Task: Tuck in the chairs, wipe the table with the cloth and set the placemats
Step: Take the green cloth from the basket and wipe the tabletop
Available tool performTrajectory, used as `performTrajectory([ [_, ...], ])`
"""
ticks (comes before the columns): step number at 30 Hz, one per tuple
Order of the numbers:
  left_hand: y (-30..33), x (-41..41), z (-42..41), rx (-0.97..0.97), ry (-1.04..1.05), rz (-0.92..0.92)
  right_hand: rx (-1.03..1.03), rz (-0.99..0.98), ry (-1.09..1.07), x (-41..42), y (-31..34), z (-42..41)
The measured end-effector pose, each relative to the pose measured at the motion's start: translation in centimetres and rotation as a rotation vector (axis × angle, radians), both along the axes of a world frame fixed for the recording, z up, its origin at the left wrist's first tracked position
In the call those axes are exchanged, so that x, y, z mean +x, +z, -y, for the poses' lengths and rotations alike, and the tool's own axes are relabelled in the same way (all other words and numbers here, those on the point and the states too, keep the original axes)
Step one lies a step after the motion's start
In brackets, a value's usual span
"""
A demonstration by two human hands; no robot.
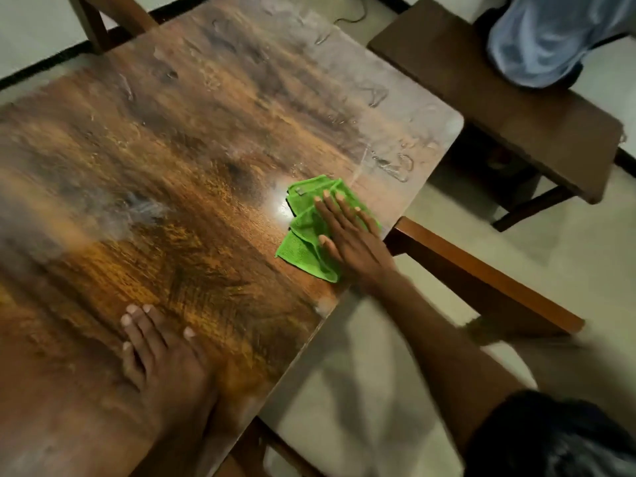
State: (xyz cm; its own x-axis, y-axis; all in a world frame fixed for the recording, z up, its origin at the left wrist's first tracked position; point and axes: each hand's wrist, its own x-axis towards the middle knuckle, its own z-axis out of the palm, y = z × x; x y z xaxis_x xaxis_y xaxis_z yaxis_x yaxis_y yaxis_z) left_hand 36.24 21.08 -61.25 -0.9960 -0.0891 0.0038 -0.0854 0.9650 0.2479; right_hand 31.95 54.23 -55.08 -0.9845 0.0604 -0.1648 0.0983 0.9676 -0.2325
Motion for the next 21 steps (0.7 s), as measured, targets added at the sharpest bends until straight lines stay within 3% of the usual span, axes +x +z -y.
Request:
performTrajectory([
  [3, 2.7, 0.4, 0.5, -0.011, -0.062, 0.122, -0.116, 0.04, -0.155, 8.8, 3.7, 5.4],
  [6, 8.1, -0.4, 1.4, -0.009, -0.155, 0.356, -0.172, 0.117, -0.318, 16.8, 7.8, 8.5],
  [10, 16.1, 1.0, -0.6, -0.038, -0.394, 0.405, -0.206, 0.108, -0.486, 23.4, 14.1, 9.3],
  [15, 23.1, 7.4, -6.1, -0.106, -0.831, 0.368, -0.147, 0.006, -0.644, 30.8, 21.3, 8.4],
  [21, 27.5, 13.9, -12.4, -0.178, -1.181, 0.138, -0.03, -0.123, -0.845, 38.6, 26.3, 6.4],
])
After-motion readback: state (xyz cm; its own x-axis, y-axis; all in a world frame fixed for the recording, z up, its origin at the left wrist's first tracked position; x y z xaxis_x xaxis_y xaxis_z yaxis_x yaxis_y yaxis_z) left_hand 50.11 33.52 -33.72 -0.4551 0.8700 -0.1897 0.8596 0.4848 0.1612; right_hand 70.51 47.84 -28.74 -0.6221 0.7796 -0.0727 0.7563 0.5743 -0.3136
